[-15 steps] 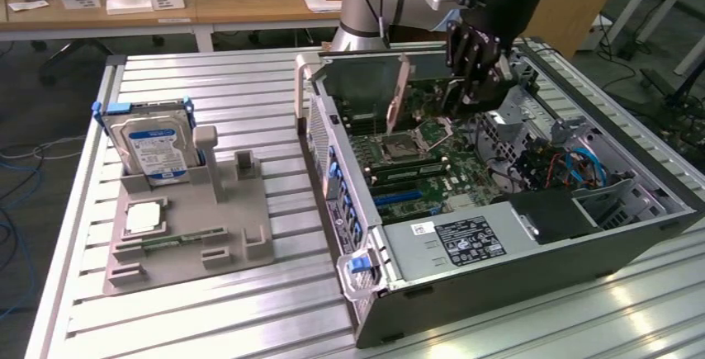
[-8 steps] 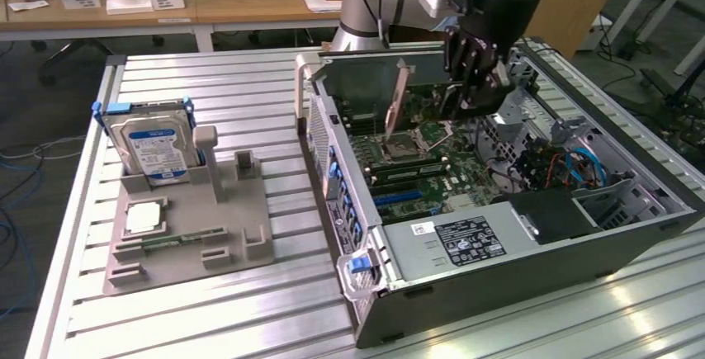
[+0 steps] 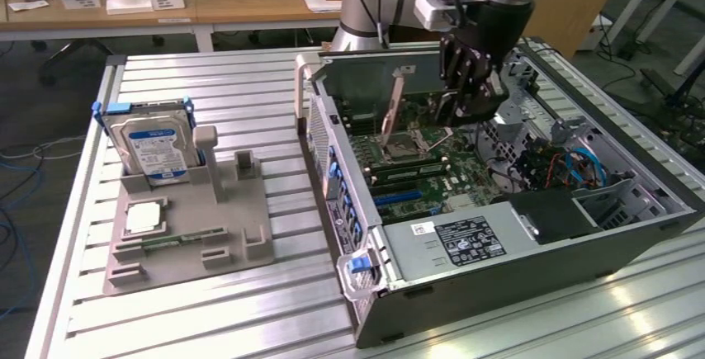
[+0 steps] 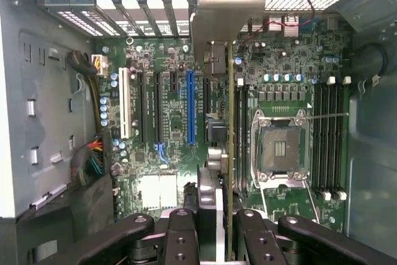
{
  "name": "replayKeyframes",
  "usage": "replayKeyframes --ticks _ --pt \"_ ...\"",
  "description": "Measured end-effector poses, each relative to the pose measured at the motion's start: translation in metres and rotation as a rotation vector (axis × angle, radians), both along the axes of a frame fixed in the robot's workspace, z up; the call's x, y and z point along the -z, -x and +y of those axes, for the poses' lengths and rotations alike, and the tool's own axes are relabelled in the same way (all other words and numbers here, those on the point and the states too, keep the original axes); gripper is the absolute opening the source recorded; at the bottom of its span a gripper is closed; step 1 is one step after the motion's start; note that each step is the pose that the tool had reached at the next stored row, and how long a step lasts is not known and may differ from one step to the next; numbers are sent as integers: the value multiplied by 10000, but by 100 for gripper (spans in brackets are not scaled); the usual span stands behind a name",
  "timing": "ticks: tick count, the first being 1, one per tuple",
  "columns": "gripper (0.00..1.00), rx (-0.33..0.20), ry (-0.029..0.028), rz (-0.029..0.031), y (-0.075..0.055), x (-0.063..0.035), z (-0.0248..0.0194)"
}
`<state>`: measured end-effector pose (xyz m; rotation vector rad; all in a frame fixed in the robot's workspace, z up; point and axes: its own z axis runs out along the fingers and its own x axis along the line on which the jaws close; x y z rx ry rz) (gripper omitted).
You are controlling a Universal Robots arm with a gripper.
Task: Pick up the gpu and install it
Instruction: 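Insert the gpu into the slot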
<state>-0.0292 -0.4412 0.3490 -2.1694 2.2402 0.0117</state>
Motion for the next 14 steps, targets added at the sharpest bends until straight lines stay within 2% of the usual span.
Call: replayKeyframes --ticks 14 --pt "28 -2 1 36 39 171 -14"
